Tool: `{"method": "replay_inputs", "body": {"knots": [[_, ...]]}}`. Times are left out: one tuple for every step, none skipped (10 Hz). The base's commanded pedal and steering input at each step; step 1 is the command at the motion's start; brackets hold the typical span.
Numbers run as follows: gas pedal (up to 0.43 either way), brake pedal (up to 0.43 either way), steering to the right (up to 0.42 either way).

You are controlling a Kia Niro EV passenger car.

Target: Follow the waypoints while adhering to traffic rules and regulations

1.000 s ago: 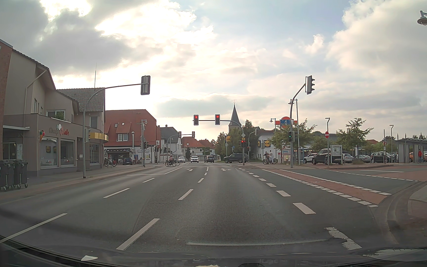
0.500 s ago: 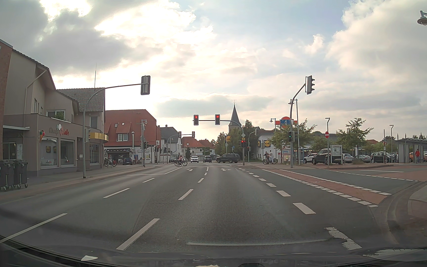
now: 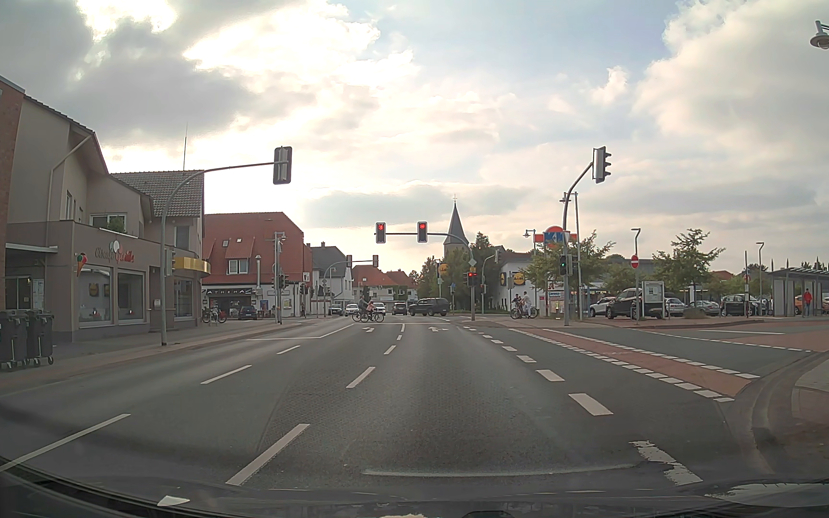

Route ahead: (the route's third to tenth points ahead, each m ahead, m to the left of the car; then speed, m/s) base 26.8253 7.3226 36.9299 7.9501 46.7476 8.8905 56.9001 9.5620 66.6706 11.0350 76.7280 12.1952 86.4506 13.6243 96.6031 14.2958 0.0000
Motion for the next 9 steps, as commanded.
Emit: {"method": "replay_inputs", "body": {"knots": [[0.000, 0.220, -0.005], [0.000, 0.220, -0.005], [0.000, 0.220, -0.005], [0.000, 0.220, -0.005], [0.000, 0.220, -0.005], [0.000, 0.220, -0.005], [0.000, 0.220, -0.005], [0.000, 0.220, -0.005], [0.000, 0.220, -0.005]]}}
